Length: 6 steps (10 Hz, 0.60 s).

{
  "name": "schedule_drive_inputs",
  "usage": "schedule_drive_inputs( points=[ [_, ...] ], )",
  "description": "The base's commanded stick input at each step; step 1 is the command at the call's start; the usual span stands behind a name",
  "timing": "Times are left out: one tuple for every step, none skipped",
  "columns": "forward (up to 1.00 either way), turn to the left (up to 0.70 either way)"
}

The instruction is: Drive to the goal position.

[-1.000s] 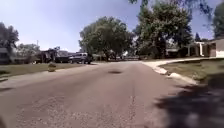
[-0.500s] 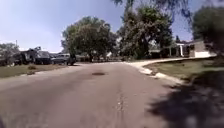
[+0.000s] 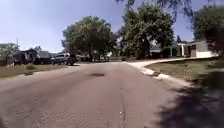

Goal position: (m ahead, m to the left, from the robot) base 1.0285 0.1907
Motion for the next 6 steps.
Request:
schedule_drive_inputs(
  points=[
    [0.50, 0.00],
    [0.50, 0.00],
    [0.50, 0.00],
    [0.50, 0.00],
    [0.50, 0.00],
    [0.50, 0.00]
  ],
)
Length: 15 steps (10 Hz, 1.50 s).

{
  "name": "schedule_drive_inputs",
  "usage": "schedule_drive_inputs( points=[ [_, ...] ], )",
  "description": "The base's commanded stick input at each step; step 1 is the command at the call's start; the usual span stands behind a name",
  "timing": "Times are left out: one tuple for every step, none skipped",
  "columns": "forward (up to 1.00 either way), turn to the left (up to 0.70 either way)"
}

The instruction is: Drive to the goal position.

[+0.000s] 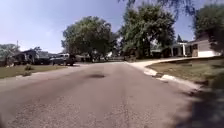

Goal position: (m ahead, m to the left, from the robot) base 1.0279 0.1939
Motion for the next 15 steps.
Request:
schedule_drive_inputs(
  points=[
    [0.50, 0.00],
    [0.50, 0.00],
    [0.50, 0.00],
    [0.50, 0.00],
    [0.50, -0.19],
    [0.50, -0.48],
    [0.50, -0.38],
    [0.50, -0.27],
    [0.50, -0.17],
    [0.50, -0.07],
    [0.50, 0.00],
    [0.50, 0.00],
    [0.50, 0.00],
    [0.50, 0.00],
    [0.50, 0.00]
  ],
)
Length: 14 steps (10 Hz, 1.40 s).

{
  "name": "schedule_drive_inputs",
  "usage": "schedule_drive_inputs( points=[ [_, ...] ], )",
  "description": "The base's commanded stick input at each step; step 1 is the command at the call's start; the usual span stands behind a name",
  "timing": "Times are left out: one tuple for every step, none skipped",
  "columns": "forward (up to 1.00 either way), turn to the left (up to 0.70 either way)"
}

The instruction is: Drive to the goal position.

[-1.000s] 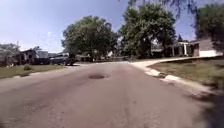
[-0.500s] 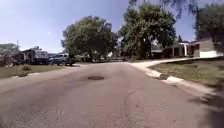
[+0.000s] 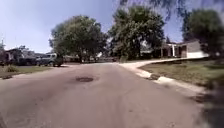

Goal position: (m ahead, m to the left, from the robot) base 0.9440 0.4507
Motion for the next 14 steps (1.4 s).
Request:
schedule_drive_inputs(
  points=[
    [0.50, 0.00],
    [0.50, 0.00],
    [0.50, 0.00],
    [0.50, 0.00],
    [0.50, 0.00],
    [0.50, 0.00],
    [0.50, 0.00],
    [0.50, 0.00],
    [0.50, 0.00],
    [0.50, 0.00],
    [0.50, 0.00],
    [0.50, 0.00],
    [0.50, 0.00],
    [0.50, 0.00]
  ],
)
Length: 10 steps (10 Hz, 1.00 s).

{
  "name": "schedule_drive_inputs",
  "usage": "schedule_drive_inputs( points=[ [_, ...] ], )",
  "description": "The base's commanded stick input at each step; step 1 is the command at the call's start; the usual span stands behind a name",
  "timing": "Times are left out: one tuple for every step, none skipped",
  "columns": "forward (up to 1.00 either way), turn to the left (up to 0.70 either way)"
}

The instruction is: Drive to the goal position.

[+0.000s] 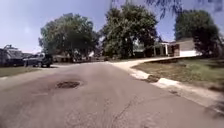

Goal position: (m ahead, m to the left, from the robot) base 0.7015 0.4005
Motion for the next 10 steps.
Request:
schedule_drive_inputs(
  points=[
    [0.50, 0.00],
    [0.50, 0.00],
    [0.50, 0.00],
    [0.50, 0.00],
    [0.50, 0.00],
    [0.50, 0.00],
    [0.50, 0.00],
    [0.50, 0.00],
    [0.50, 0.00],
    [0.50, 0.00]
  ],
)
